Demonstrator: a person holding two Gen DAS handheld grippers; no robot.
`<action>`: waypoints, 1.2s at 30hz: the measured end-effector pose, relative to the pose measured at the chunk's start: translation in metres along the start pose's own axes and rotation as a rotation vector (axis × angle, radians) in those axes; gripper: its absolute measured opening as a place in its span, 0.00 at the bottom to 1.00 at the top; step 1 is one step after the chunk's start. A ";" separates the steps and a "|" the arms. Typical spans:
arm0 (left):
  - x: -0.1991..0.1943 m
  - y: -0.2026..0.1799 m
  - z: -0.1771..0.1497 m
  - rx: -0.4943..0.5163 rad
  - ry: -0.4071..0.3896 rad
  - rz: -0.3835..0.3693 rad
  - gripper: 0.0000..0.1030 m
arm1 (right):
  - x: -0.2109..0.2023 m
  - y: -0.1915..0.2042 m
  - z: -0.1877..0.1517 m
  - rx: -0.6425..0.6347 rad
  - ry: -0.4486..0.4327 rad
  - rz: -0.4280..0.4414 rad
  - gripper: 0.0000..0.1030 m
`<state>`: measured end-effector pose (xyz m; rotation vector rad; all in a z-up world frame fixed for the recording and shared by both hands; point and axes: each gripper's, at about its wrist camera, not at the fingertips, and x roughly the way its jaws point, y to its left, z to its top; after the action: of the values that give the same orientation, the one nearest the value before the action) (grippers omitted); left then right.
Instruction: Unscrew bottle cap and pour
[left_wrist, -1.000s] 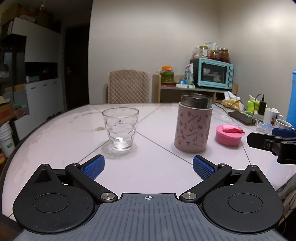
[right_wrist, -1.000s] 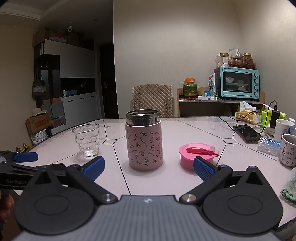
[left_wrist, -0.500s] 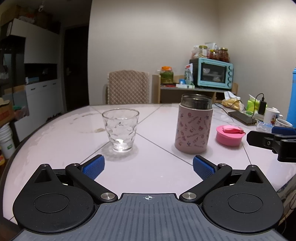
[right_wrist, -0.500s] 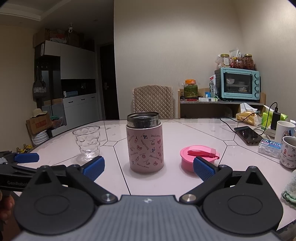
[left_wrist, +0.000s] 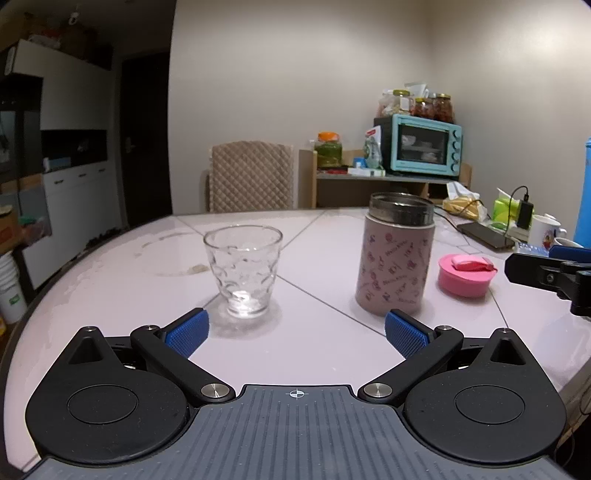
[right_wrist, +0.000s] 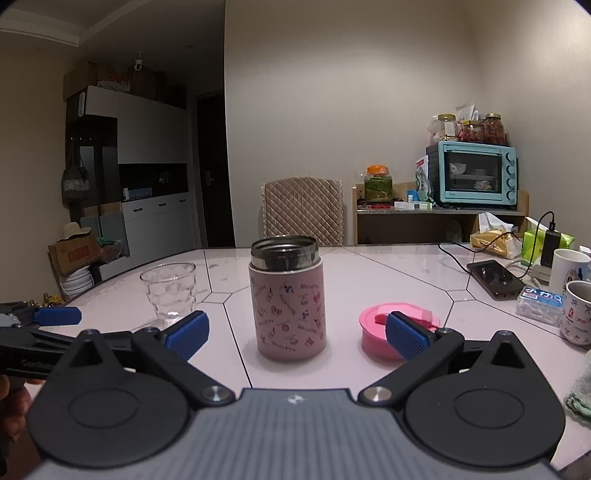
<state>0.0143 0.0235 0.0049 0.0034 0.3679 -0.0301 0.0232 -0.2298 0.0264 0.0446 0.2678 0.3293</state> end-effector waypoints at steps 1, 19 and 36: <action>0.001 0.003 0.001 0.000 -0.001 -0.001 1.00 | 0.002 0.001 0.001 -0.003 -0.001 0.002 1.00; 0.072 0.040 0.023 0.057 0.009 -0.047 1.00 | 0.054 0.007 0.012 -0.007 0.018 0.008 1.00; 0.116 0.051 0.025 0.072 0.034 -0.079 1.00 | 0.087 0.009 0.009 -0.005 0.055 -0.010 1.00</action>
<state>0.1332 0.0714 -0.0141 0.0605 0.4004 -0.1218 0.1027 -0.1933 0.0136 0.0292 0.3212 0.3214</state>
